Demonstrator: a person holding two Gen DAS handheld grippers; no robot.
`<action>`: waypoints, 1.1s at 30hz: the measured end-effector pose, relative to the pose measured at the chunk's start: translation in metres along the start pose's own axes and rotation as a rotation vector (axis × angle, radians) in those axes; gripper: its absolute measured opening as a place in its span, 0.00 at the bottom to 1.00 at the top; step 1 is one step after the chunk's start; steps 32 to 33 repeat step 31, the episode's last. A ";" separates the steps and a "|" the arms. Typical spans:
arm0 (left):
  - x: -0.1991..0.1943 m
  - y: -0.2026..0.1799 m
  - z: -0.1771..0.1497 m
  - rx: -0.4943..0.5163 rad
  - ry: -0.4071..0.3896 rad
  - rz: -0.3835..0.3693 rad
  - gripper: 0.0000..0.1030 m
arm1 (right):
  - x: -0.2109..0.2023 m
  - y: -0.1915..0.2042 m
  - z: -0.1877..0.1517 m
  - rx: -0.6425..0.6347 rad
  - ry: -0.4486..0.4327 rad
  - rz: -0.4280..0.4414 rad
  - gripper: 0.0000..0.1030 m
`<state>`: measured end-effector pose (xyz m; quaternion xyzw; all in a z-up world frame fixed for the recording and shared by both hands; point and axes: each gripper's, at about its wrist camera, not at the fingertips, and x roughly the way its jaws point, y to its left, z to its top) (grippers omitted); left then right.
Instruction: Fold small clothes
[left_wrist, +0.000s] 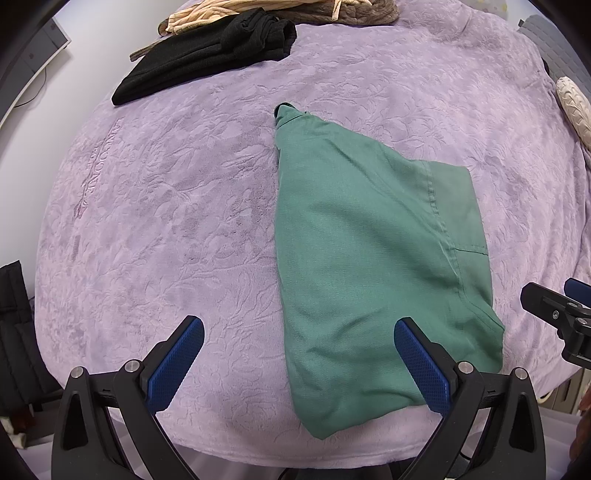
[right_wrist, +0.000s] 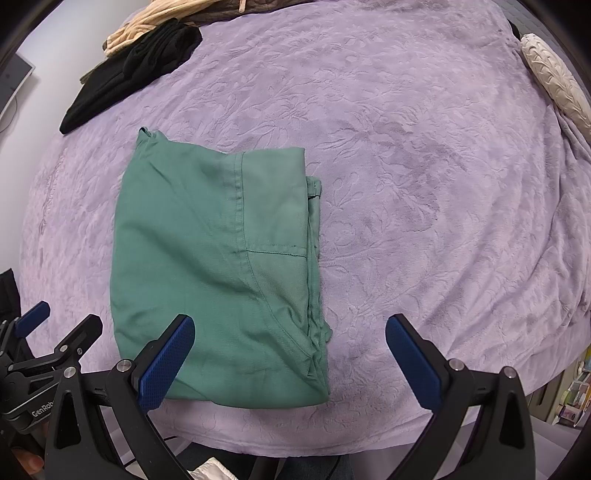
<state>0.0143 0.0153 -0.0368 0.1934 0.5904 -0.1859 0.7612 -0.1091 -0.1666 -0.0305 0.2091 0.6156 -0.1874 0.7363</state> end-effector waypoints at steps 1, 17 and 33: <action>0.000 0.000 0.000 0.000 0.000 0.001 1.00 | 0.000 0.000 0.000 0.000 0.000 0.000 1.00; 0.002 0.001 0.002 0.004 0.007 -0.003 1.00 | 0.002 0.003 -0.002 0.003 0.006 0.001 1.00; 0.001 0.003 0.004 0.011 -0.011 -0.019 1.00 | 0.004 0.002 0.002 0.003 0.014 0.002 1.00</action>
